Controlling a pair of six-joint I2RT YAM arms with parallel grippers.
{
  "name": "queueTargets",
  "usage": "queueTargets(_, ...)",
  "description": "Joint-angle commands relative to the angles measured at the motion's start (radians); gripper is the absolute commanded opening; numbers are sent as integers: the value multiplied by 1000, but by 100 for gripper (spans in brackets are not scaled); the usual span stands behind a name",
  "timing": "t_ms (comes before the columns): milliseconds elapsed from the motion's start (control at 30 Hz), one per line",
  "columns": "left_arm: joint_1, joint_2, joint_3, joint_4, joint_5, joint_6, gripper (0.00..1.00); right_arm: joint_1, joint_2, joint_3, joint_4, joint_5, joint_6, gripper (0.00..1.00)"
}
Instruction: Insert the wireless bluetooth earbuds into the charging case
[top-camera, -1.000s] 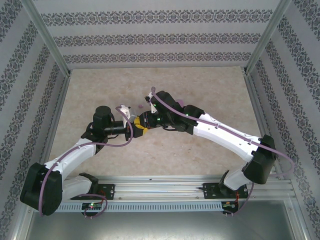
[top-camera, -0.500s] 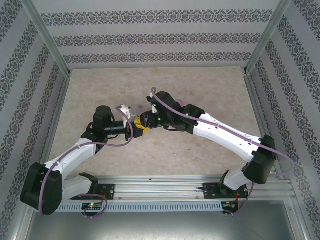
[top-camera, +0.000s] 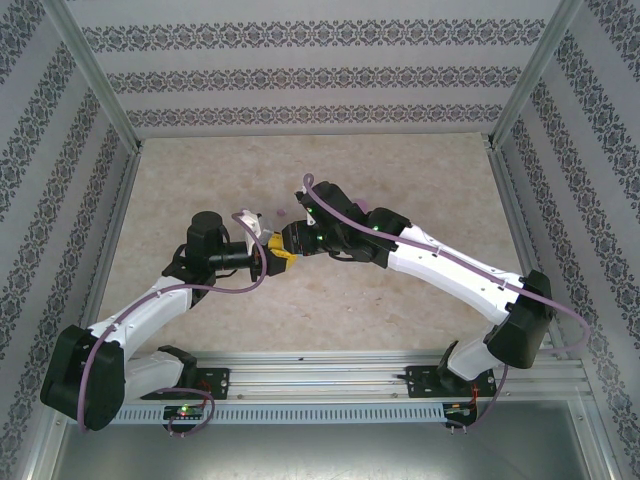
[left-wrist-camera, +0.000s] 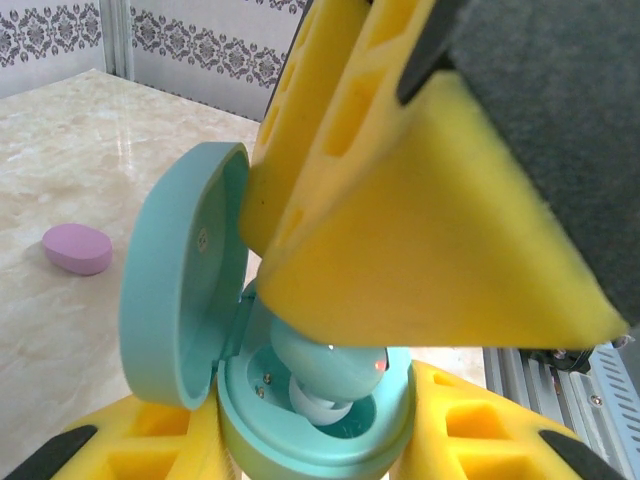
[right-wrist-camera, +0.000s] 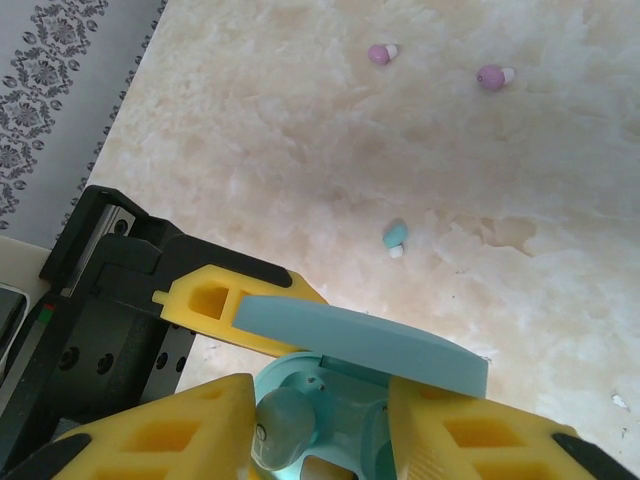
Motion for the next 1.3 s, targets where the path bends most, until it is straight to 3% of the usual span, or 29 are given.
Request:
queueTargets(0,-21,-10,21,19,69,24,10,-10,-24,23,-7,70,-17,41)
queueTargets(800,-24,-9,10,32,67,29,10,-11,-50,-11,39,29,8,30)
queueTargets(1267,-26,-9,14,32,66,32,10,-10,0,7,35,1,17,34)
